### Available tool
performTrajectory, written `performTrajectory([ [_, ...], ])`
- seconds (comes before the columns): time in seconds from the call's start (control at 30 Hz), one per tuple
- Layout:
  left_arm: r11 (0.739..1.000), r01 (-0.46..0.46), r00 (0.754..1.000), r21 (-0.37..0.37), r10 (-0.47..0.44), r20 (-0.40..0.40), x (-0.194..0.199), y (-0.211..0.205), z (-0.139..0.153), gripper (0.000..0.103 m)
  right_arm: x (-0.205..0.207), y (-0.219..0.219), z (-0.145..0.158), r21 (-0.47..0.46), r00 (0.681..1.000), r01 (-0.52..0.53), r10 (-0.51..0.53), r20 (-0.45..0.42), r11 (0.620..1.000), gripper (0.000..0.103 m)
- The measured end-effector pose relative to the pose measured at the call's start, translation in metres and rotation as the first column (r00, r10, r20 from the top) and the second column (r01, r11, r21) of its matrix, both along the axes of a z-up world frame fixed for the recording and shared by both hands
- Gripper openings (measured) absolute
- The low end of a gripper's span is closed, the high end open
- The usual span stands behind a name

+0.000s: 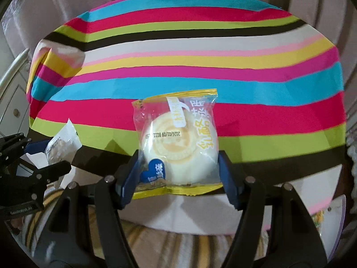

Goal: Organize snacks
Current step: 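Carry both packs over the white bin and open both tools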

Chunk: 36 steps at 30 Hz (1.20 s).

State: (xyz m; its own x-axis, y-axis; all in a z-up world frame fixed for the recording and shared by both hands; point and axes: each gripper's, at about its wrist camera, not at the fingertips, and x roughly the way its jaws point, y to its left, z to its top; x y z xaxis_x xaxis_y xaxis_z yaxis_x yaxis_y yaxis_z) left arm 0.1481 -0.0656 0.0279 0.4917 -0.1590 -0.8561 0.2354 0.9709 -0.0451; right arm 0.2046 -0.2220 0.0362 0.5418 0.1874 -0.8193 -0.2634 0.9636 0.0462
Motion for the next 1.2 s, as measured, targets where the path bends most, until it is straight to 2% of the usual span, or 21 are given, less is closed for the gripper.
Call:
performTrajectory([
  [0.47, 0.988, 0.152, 0.988, -0.019, -0.151, 0.028, 0.002, -0.078, 0.013, 0.053, -0.035, -0.100, 0.020, 0.029, 0.986, 0.167, -0.167, 0.021, 0.986, 0.069],
  [0.7, 0.966, 0.255, 0.967, -0.036, -0.255, 0.024, -0.001, -0.125, 0.015, 0.053, -0.064, -0.166, 0.033, 0.026, 0.953, 0.295, -0.297, 0.057, 0.955, 0.069],
  [0.87, 0.934, 0.354, 0.935, -0.054, -0.353, 0.021, -0.006, -0.171, 0.018, 0.053, -0.086, -0.223, 0.032, 0.012, 0.910, 0.411, -0.411, 0.064, 0.912, 0.069],
  [1.03, 0.881, 0.464, 0.884, -0.089, -0.467, -0.015, -0.013, -0.227, 0.013, 0.053, -0.105, -0.276, 0.027, -0.002, 0.854, 0.518, -0.517, 0.058, 0.855, 0.069],
  [1.2, 0.833, 0.549, 0.832, -0.070, -0.552, -0.054, -0.024, -0.274, 0.007, 0.053, -0.122, -0.319, 0.021, -0.012, 0.807, 0.590, -0.589, 0.044, 0.808, 0.069],
])
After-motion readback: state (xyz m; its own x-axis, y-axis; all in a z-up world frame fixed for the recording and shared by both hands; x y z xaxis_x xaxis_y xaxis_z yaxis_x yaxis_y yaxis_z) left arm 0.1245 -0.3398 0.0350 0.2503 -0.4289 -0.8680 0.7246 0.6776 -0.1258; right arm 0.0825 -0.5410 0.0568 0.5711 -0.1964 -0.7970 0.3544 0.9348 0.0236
